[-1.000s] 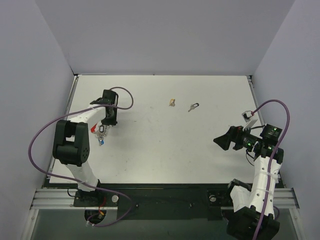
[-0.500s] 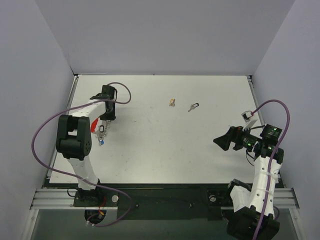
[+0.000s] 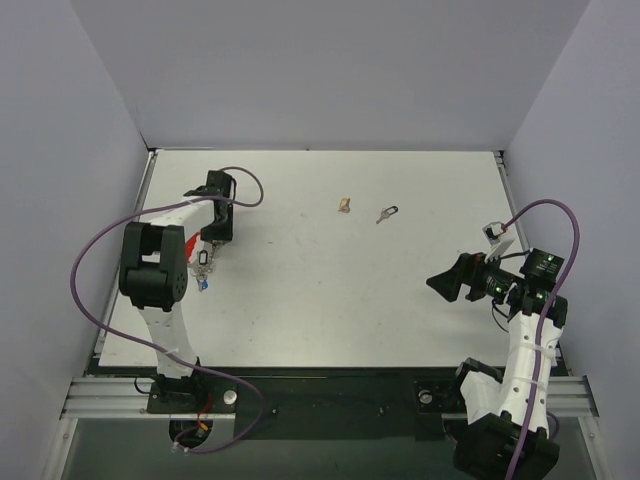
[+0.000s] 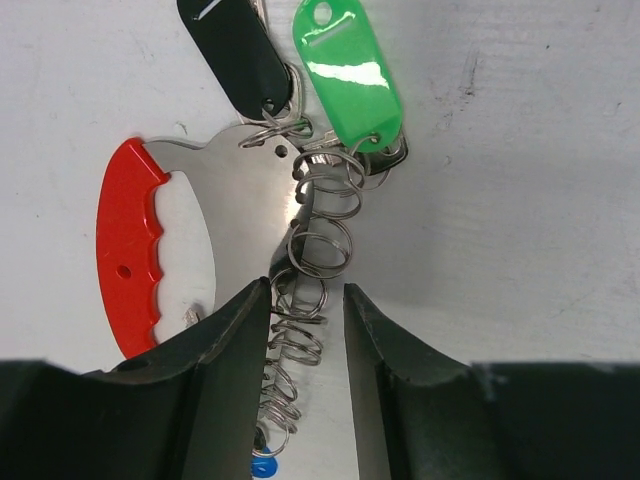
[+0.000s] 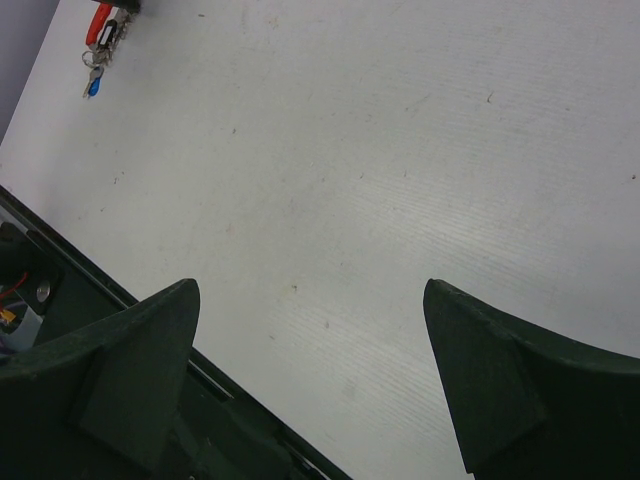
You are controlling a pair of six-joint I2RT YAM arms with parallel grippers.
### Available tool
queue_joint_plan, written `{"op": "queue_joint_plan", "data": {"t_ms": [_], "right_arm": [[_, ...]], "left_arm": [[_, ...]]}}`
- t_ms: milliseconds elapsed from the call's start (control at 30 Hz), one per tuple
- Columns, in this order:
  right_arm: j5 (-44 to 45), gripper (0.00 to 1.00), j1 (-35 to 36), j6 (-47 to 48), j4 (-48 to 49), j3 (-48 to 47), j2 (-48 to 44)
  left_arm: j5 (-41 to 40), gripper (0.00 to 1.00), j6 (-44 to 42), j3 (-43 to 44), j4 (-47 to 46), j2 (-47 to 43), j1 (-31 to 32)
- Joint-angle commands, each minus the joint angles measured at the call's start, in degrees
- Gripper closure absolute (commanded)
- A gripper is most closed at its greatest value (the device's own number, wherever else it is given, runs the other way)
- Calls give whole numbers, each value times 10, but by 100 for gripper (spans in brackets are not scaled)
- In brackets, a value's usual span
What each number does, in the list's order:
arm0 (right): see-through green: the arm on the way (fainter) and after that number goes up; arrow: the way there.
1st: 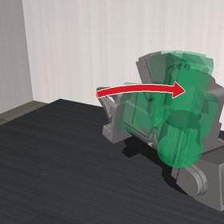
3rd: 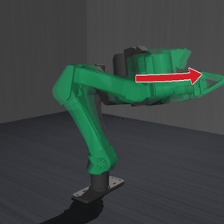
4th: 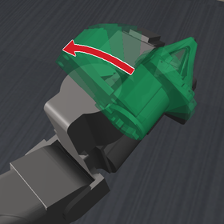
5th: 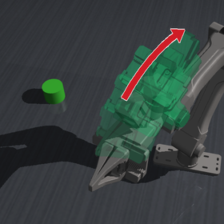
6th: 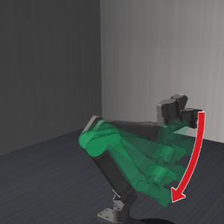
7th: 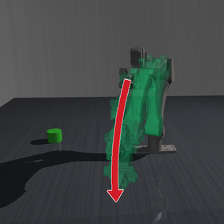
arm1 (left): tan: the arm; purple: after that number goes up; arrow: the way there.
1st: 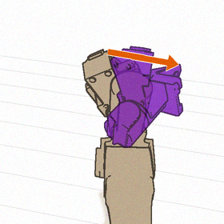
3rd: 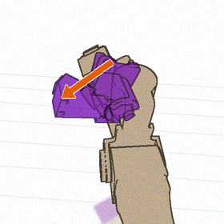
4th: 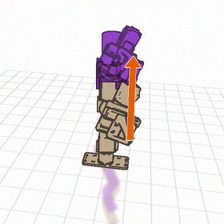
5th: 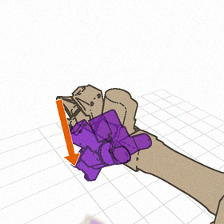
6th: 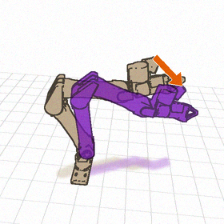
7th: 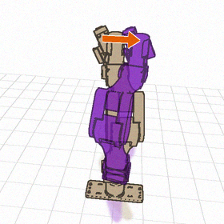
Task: Put the keys on the keyring
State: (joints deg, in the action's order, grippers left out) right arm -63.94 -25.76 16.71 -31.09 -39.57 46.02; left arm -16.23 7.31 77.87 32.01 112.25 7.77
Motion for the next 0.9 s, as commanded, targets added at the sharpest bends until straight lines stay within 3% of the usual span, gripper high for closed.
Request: {"op": "queue_joint_plan", "data": {"t_ms": [0,867], "right_arm": [[-25,11,5,14,-5,-24,-1],[-32,11,5,21,-12,-26,-1]], "left_arm": [[4,55,6,23,11,7,-6],[-13,50,2,6,5,-11,-10]]}}
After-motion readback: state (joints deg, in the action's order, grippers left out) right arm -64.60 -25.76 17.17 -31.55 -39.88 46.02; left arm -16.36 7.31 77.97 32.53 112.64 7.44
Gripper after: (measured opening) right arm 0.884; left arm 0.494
